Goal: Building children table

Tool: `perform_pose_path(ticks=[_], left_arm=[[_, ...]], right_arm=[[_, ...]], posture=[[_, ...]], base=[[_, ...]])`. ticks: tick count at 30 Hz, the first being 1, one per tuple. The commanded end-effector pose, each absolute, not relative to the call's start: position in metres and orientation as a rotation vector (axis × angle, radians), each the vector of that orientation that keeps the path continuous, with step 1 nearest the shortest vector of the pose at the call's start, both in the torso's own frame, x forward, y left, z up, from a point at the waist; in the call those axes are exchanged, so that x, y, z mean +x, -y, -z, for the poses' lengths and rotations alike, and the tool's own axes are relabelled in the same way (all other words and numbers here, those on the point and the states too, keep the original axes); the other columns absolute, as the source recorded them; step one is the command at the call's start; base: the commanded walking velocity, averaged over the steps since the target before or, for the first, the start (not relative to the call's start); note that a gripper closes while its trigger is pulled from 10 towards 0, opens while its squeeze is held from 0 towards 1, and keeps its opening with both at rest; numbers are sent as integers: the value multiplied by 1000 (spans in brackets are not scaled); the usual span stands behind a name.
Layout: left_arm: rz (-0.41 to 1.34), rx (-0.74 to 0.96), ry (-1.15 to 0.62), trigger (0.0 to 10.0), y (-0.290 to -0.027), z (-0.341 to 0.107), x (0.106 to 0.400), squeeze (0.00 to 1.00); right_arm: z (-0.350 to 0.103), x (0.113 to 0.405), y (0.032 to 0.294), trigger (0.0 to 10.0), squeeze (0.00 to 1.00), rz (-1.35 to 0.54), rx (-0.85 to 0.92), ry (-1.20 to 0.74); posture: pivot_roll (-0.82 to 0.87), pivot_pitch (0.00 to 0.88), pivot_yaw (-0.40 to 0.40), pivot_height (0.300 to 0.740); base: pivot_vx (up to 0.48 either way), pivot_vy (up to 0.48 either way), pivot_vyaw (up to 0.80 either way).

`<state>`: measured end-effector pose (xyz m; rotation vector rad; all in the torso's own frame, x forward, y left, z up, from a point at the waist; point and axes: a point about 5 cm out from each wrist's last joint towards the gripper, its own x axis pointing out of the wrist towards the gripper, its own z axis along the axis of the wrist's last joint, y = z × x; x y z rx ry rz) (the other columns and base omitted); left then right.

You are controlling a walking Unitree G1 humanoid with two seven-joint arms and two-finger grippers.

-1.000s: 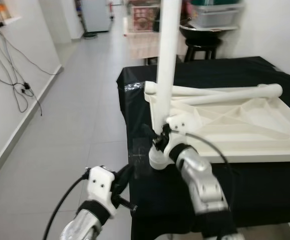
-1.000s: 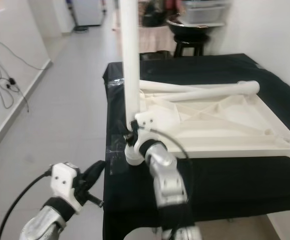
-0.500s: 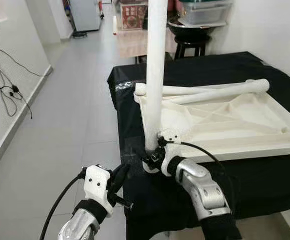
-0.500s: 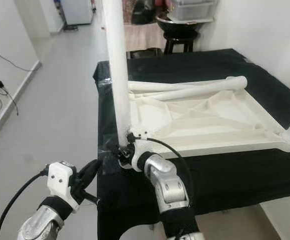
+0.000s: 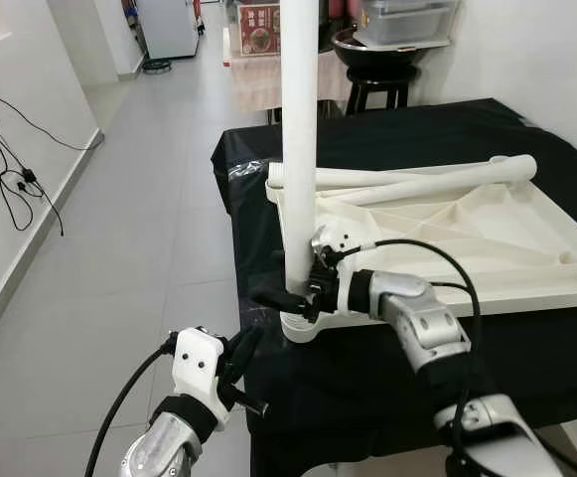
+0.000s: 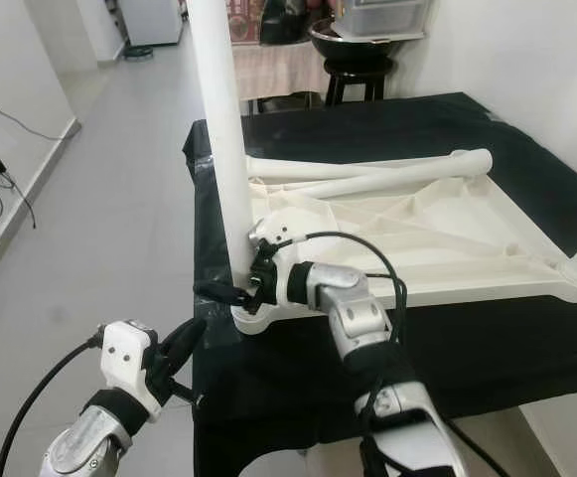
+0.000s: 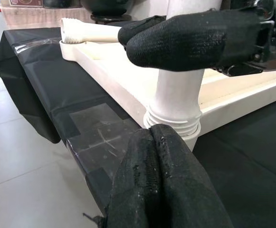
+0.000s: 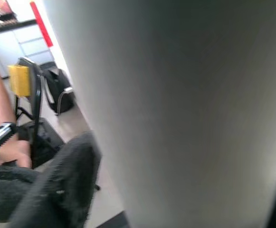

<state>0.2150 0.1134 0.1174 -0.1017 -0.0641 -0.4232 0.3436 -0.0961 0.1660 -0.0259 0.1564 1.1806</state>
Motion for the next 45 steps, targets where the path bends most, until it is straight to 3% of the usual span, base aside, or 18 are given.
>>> perform_pose_path(ticks=[1, 7, 8, 9, 10, 12, 16, 22, 23, 24, 25, 28, 35, 39, 40, 45], left_arm=[[415, -98, 46, 10000, -115, -112, 215, 0], [417, -99, 44, 10000, -115, -111, 214, 0], [418, -99, 43, 10000, -114, -111, 213, 0], [418, -99, 43, 10000, -114, -111, 213, 0], [419, -98, 42, 10000, -114, -111, 213, 0], [416, -97, 44, 10000, -116, -112, 212, 0], [416, -95, 41, 10000, -118, -112, 212, 0], [420, -94, 42, 10000, -119, -113, 214, 0], [415, -90, 44, 10000, -120, -113, 214, 0], [412, -88, 46, 10000, -120, -113, 215, 0], [411, -87, 48, 10000, -120, -113, 215, 0], [411, -91, 49, 10000, -120, -114, 216, 0], [410, -94, 51, 10000, -121, -114, 218, 0], [409, -97, 54, 10000, -121, -114, 221, 0], [408, -97, 54, 10000, -121, -114, 221, 0], [407, -97, 55, 10000, -120, -114, 222, 0]], right_arm=[[-165, 343, 94, 0, 0, -1217, -2, -160], [-153, 344, 101, 0, 0, -1150, 6, -180], [-145, 347, 102, 0, 0, -994, 0, -206], [-145, 347, 102, 0, 0, -994, 0, -206], [-139, 348, 104, 0, 0, -879, -6, -225], [-118, 317, 93, 0, 0, -536, 115, -255], [-124, 304, 81, 0, 0, -521, 112, -174], [-124, 318, 82, 0, 0, -519, 110, -203], [-123, 319, 80, 6706, 0, -496, 54, -223], [-124, 320, 79, 10000, 0, -467, 1, -243], [-125, 319, 79, 10000, 0, -456, -15, -247], [-134, 310, 79, 10000, 0, -594, 233, -250], [-132, 320, 92, 10000, 0, -555, 96, -275], [-141, 326, 87, 10000, 0, -628, 109, -242], [-144, 327, 87, 10000, 1000, -652, 101, -233], [-155, 333, 89, 10000, 1000, -734, 115, -208]], posture=[[15, 9, 22, 740], [16, 6, 18, 740], [25, 9, 11, 740], [25, 9, 11, 740], [25, 9, 11, 740], [9, 31, 14, 740], [-12, 23, 40, 740], [-2, 28, 34, 740], [-2, 28, 34, 740], [-2, 30, 34, 740], [-2, 30, 34, 740], [-2, 32, 30, 740], [-8, 30, 27, 740], [-8, 25, 26, 740], [-4, 22, 23, 740], [-3, 22, 23, 740]], base=[[0, 0, 0], [0, 0, 0], [0, 0, 0], [0, 0, 0], [0, 0, 0], [0, 0, 0], [0, 0, 0], [0, 0, 0], [0, 0, 0], [0, 0, 0], [0, 0, 0], [0, 0, 0], [0, 0, 0], [0, 0, 0], [0, 0, 0], [0, 0, 0]])
